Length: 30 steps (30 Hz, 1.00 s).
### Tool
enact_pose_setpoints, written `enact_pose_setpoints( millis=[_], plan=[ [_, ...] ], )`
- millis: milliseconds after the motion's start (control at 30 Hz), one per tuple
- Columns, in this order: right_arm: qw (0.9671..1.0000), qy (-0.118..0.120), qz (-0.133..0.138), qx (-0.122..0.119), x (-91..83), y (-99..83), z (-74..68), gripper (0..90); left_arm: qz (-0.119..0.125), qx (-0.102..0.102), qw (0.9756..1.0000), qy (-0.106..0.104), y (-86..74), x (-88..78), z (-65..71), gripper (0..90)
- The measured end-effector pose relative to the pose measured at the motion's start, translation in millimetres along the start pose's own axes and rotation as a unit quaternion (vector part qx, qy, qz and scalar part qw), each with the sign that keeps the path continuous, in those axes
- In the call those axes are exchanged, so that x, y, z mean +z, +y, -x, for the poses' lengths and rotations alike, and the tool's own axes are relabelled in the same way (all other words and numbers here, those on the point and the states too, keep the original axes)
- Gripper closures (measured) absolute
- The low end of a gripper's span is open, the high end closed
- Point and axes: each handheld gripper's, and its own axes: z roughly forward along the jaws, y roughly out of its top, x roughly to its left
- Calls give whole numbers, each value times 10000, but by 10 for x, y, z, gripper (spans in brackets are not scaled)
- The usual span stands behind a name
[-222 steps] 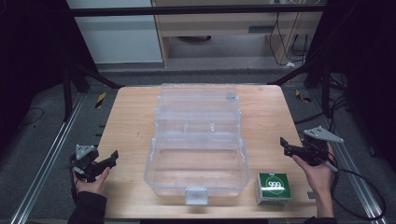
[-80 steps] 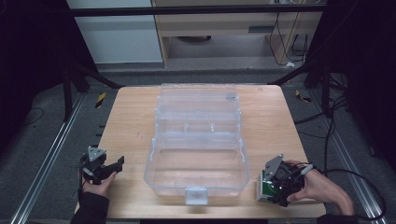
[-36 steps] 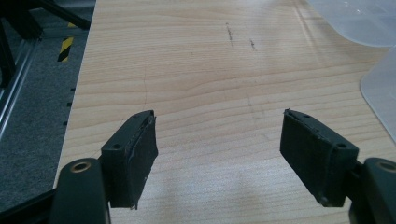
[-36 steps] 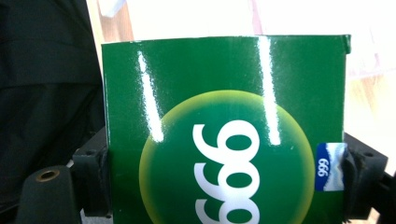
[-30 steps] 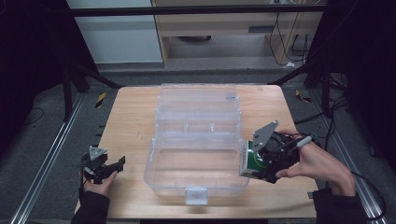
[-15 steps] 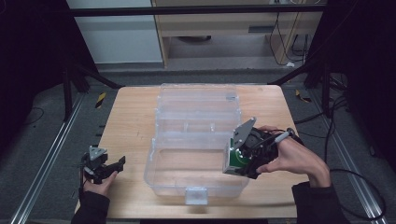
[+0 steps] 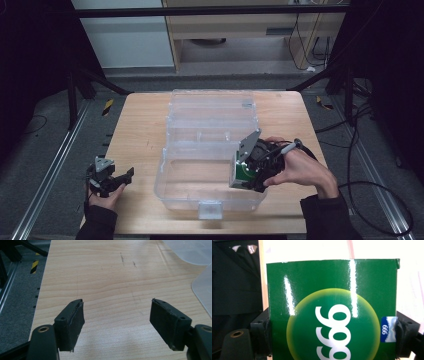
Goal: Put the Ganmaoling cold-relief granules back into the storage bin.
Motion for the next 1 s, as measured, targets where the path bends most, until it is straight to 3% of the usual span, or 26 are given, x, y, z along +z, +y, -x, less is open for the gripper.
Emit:
enact_pose_setpoints(
  millis=[333,567,800,1000],
  plan=[
    [9996,44,-254,-124,197,21,-22,158,20,-5,10000,-2,0,-11,-8,267],
    [9993,150,-331,46,333,-82,-26,158,23,-13,10000,10,-2,-7,-15,267],
    [9991,82,-426,16,420,-132,-31,156,36,-6,10000,9,-1,-9,-10,268],
    [9990,156,-395,126,545,-190,-18,154,25,11,10000,9,-2,-9,-13,267]
  ],
)
